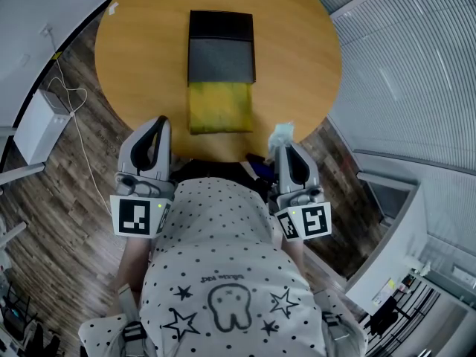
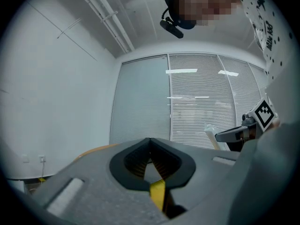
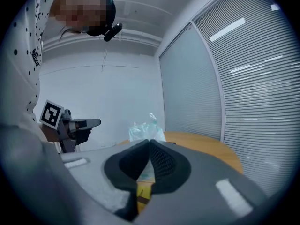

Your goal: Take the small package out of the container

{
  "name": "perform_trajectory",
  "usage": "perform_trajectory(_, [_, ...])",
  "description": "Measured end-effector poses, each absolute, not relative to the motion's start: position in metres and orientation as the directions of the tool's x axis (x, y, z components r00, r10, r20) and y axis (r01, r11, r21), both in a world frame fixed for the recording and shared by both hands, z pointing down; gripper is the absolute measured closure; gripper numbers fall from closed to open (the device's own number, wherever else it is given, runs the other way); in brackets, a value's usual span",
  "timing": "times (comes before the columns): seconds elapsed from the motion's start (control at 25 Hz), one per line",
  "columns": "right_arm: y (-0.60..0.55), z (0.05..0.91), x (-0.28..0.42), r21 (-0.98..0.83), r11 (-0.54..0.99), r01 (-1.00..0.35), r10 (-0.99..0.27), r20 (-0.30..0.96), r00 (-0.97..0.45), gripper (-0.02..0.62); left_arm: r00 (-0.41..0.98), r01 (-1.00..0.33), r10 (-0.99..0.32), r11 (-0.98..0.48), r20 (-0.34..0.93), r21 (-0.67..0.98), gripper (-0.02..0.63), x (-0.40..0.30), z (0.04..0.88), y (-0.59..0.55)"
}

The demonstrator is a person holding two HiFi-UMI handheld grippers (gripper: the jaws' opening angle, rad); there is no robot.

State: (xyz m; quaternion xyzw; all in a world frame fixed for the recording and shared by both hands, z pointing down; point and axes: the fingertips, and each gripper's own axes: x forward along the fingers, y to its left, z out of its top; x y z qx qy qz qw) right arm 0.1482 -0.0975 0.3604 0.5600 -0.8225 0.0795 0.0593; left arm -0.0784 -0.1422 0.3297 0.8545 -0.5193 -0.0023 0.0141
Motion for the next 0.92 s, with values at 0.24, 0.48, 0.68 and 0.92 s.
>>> perform_trajectory(0.24, [-0.0979, 0.3585, 0.1491, -0.062, 0.357, -0.932, -0.914, 0.182, -0.363, 0.591, 0.459, -0.888, -0.888, -0.459, 0.006, 0.024, 0.597, -0.079, 0.327, -0.1421])
perform_trajectory(0.48, [-0.0982, 0.3576, 0.1503, -0.065, 0.352, -0.934, -0.917, 0.178, -0.357, 0.591, 0.462, -0.887, -0.887, -0.461, 0.009, 0.024, 0.597, -0.0785, 0.328, -0.1432])
perform_trajectory(0.68, [-0.0985, 0.3575, 0.1505, -0.063, 0.351, -0.934, -0.917, 0.181, -0.356, 0.591, 0.463, -0.886, -0.886, -0.462, 0.005, 0.031, 0.597, -0.0781, 0.326, -0.1445])
perform_trajectory(0.92, [-0.1002, 0.3556, 0.1478, -0.062, 0.354, -0.933, -0.915, 0.182, -0.36, 0.591, 0.464, -0.885, -0.886, -0.464, 0.007, 0.03, 0.597, -0.0797, 0.3233, -0.146])
